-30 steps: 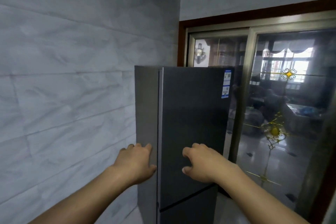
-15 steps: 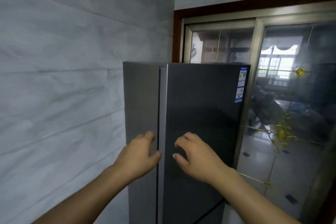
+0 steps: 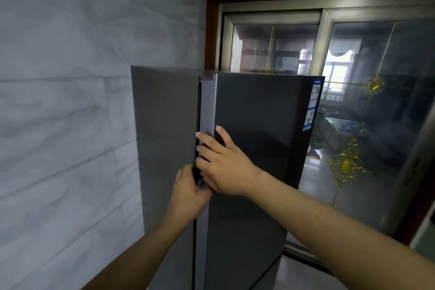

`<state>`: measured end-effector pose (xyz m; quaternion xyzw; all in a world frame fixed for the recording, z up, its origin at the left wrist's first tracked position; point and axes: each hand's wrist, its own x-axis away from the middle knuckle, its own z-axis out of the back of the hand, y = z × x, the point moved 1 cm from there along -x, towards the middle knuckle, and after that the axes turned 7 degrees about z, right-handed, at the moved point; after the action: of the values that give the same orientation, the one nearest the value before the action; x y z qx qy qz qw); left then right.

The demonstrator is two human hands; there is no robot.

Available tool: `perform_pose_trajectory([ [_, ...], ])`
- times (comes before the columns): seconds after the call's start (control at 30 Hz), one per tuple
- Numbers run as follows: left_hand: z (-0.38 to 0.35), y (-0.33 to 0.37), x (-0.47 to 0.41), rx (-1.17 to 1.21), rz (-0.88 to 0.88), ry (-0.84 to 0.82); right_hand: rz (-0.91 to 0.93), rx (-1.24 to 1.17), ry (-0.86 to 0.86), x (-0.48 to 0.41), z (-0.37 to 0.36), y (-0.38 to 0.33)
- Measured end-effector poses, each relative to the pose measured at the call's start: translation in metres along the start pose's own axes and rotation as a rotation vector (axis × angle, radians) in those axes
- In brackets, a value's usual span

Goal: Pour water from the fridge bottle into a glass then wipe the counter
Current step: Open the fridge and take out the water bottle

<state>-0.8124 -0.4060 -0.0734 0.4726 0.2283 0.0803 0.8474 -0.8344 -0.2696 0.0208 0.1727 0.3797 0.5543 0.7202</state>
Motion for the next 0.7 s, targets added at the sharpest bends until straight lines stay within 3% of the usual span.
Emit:
perform_pose_trajectory([
  [0.4,-0.019,-0.005,0.008,0.005,-0.041,0.142,0.075,-0.024,0.236,0.007,-0.022,0.002],
  [0.5,-0.028,0.016,0.04,0.069,-0.066,0.13,0.061,-0.022,0.386,0.034,-0.016,-0.002],
  [0.6,-0.043,0.046,0.082,0.108,-0.182,0.016,0.021,-0.022,0.528,0.086,-0.003,-0.007],
  [0.7,-0.053,0.063,0.103,-0.019,-0.326,-0.203,-0.039,-0.019,0.537,0.144,0.015,-0.005],
])
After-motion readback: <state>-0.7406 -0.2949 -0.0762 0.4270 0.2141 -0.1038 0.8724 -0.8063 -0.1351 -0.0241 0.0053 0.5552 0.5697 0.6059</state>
